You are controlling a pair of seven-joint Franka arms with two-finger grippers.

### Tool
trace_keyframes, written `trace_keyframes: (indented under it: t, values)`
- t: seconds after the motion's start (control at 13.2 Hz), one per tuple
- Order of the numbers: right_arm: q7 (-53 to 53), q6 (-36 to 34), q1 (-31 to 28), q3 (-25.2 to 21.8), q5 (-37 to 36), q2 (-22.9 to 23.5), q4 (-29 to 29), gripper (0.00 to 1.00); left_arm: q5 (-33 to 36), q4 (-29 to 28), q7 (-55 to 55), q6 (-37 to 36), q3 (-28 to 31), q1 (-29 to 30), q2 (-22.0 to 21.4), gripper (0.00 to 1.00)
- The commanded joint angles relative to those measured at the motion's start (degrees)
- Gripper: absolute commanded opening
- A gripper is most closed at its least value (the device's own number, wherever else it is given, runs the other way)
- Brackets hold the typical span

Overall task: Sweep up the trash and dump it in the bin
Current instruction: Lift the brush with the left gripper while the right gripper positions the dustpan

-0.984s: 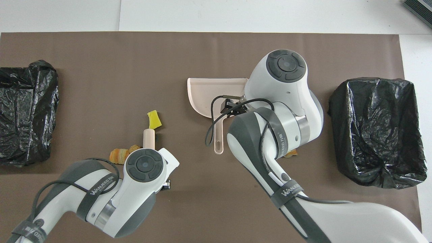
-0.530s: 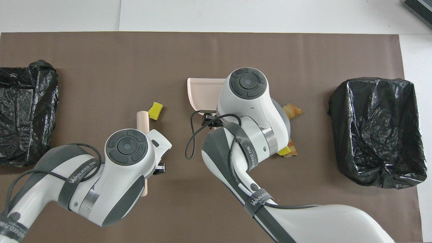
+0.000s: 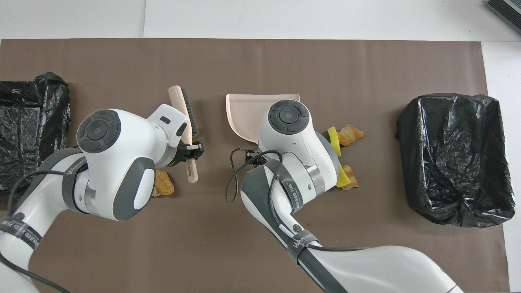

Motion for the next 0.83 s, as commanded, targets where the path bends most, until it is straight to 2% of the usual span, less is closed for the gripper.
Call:
trace_keyframes:
  t: [0.0,0.15,0.23,0.38,0.53,0.76]
  values:
    - [-1.6,1.8,0.1,0.0,1.0,-1.7,-2.3,0.61,-3.4,1.7,-4.3,3.9,-0.4,0.2,3.5,0.00]
    - [-1.6,1.4,0.2,0.1,1.1,-1.7,-2.3,0.24,-4.5,0.6,-4.5,2.8,-0.4,0.1,3.2,0.00]
    - [-1.1,1.2,0.2,0.1,1.2,-1.7,-2.3,0.00,-4.5,0.3,-4.8,0.1,-0.4,-0.3,2.8,0.00]
    - [-4.1,0.0,-0.5,0.1,1.2,-1.5,-1.6,0.00,-4.5,0.3,-7.6,-9.0,-0.4,-0.3,1.5,0.00]
    - [-12.0,-1.5,-1.5,-0.1,1.2,-2.3,-1.4,0.00,-4.3,-0.4,-14.0,-19.0,-0.4,-0.2,-0.4,0.00]
    - [-27.7,-5.6,-7.2,-0.1,1.2,-6.5,-1.5,0.00,-3.5,-1.3,-20.7,-24.3,-0.4,-2.4,-2.0,0.00]
